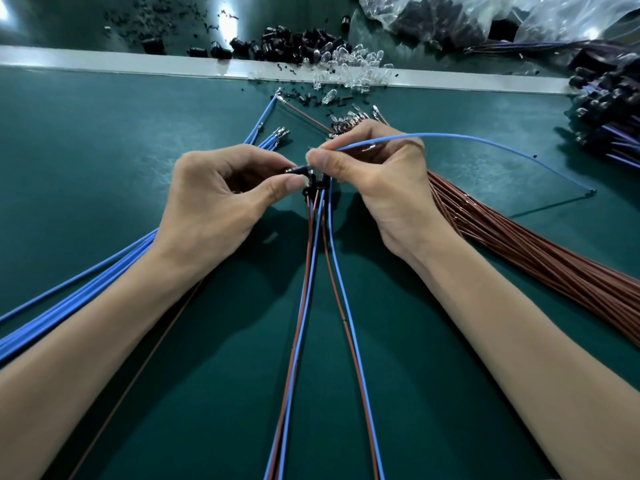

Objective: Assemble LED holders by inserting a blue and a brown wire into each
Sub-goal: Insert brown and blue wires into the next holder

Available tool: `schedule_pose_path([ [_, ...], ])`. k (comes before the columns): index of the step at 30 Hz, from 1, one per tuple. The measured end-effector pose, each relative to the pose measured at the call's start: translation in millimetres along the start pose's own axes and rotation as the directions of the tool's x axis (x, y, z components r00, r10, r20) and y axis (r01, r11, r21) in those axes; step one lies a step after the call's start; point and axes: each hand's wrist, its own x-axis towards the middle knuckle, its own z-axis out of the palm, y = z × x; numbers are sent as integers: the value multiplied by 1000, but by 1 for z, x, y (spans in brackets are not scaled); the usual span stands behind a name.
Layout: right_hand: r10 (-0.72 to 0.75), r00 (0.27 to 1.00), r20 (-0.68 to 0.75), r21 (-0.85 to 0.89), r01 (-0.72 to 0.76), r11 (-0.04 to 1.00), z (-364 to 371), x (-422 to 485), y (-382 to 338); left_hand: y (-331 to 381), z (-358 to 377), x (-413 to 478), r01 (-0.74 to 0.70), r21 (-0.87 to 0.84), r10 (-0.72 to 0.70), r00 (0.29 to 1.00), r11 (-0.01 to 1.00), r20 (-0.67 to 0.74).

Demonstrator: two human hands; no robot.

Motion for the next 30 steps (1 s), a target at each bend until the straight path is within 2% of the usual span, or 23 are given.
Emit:
schedule_pose_path([
  [4, 69, 997, -35, 147, -63, 987, -3, 2, -2, 0, 1, 1, -29, -17, 29, 999, 999, 16],
  [13, 114, 993, -31, 285, -101, 953, -3, 2, -5, 3, 2, 1, 13, -64, -13, 1000, 998, 1],
  [18, 111, 992, -63, 288, -89, 953, -3, 2, -5, 1, 0, 2, 4, -66, -3, 1000, 998, 10],
  [25, 99, 995, -20, 167, -94, 981, 2, 1, -3, -4, -1, 4, -28, -41, 29, 999, 999, 27],
  [30, 123, 992, -15, 205, -118, 972, 0, 1, -4, -5, -2, 5, 29, -97, -33, 999, 995, -36],
])
